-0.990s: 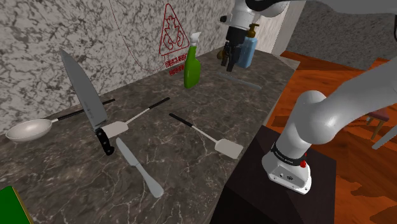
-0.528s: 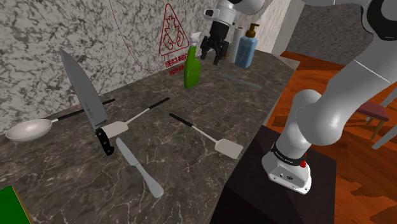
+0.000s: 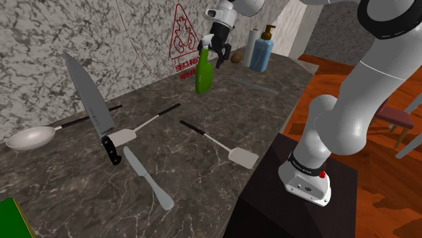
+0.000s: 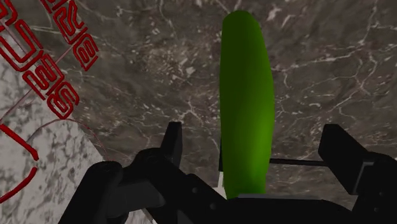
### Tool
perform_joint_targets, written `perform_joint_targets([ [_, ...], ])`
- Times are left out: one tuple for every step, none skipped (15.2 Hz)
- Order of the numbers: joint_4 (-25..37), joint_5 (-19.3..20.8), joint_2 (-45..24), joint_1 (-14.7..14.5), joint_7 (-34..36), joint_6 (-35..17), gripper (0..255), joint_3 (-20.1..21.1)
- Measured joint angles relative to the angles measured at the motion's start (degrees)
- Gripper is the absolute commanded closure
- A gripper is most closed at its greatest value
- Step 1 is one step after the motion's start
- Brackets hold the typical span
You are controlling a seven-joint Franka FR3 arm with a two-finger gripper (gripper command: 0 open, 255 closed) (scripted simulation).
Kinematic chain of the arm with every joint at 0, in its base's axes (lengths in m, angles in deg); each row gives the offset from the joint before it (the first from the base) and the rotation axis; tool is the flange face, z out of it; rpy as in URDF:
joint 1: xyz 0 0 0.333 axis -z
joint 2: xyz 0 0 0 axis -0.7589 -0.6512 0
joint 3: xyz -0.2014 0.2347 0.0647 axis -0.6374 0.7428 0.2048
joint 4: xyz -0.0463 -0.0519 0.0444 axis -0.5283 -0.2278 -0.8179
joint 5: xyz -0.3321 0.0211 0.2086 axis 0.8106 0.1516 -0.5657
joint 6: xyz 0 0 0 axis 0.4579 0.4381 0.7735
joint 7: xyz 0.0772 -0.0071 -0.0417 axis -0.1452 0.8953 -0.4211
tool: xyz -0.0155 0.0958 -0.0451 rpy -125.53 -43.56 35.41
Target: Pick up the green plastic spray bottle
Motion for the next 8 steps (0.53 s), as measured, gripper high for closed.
perform_joint_targets([
  [-0.7, -0.1, -0.1, 0.0, -0.5, -0.7, 0, 0.0],
  [-1.4, -0.3, -0.2, 0.0, -0.9, -1.4, 0, 0.0],
  [-2.2, -0.4, -0.3, 0.0, -1.3, -2.2, 0, 0.0],
  [-2.5, -0.5, -0.4, 0.0, -1.5, -2.5, 0, -0.1],
  [-2.6, -0.6, -0.5, 0.0, -1.7, -2.7, 255, -0.1],
  [-2.6, -0.6, -0.6, 0.0, -1.7, -2.8, 255, -0.1],
  [-2.7, -0.6, -0.6, 0.0, -1.8, -2.8, 255, -0.2],
  [-2.7, -0.7, -0.6, 0.0, -1.8, -2.9, 255, -0.2],
])
